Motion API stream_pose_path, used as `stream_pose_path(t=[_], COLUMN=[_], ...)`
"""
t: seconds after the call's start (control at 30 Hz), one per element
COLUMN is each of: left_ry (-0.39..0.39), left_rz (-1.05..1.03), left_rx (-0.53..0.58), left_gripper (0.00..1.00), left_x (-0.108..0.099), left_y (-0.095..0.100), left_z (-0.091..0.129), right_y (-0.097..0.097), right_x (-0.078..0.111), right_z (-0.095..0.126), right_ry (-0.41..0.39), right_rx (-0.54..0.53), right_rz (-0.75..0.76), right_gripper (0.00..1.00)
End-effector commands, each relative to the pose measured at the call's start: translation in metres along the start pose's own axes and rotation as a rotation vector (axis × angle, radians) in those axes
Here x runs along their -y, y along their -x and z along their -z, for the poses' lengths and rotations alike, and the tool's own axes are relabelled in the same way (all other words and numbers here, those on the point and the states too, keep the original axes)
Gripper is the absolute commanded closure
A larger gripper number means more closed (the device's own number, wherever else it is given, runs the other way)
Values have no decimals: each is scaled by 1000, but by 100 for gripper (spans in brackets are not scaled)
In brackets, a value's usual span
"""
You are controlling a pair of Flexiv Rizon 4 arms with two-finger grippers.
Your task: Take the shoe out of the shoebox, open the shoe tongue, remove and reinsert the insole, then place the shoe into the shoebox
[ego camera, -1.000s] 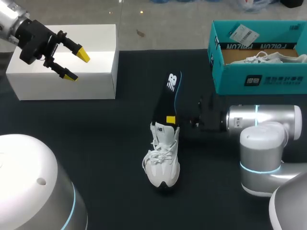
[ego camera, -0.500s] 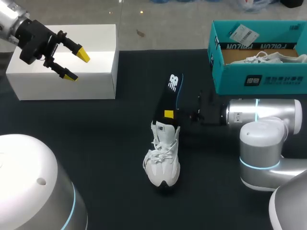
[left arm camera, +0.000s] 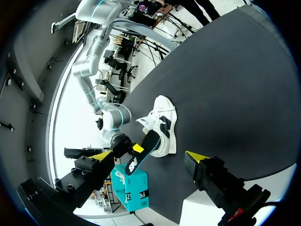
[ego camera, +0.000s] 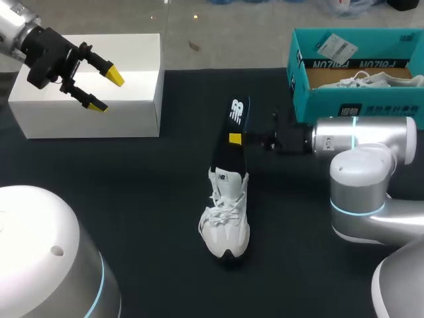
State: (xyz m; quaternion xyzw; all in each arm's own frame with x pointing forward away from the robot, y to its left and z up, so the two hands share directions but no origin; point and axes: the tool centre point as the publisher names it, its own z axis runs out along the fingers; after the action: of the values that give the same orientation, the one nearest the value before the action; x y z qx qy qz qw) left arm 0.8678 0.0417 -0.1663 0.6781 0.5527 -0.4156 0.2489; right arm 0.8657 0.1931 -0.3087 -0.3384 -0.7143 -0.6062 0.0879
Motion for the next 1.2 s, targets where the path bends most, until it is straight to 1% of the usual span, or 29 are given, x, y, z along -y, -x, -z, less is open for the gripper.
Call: stream_pose_path(t=[0.03,0.23,0.43,0.8,0.97,1.07,1.1,1.17,1.2], left_ry=[-2,-2,-2,-2,-2,-2,-2,-2,-2], left_rz=[0,0,0,0,0,0,0,0,0], left_rx=[-4,-4,-4,-4,-4,-4,-4,-4,-4], left_gripper=[0,0,0,0,0,0,0,0,0], left_x=[-1,-1,-1,-1,-1,-1,-1,-1,-1], left_y=[1,1,1,1,1,1,1,1,1], left_z=[1,1,1,1,1,1,1,1,1], right_y=[-3,-4,-5,-17,-23,-27,-28,-30,-30], right_x=[2,19,33,51,62,64,63,56,52], right_z=[-3,-1,2,0,-2,-2,-2,-1,0], right_ry=[-9,-31,-49,-71,-96,-112,-114,-99,-87], right_rx=[-12,-56,-64,-96,-116,-128,-127,-123,-119], right_rz=[13,62,53,20,-12,-15,-8,2,11], right_gripper=[100,100,100,100,100,99,85,52,19])
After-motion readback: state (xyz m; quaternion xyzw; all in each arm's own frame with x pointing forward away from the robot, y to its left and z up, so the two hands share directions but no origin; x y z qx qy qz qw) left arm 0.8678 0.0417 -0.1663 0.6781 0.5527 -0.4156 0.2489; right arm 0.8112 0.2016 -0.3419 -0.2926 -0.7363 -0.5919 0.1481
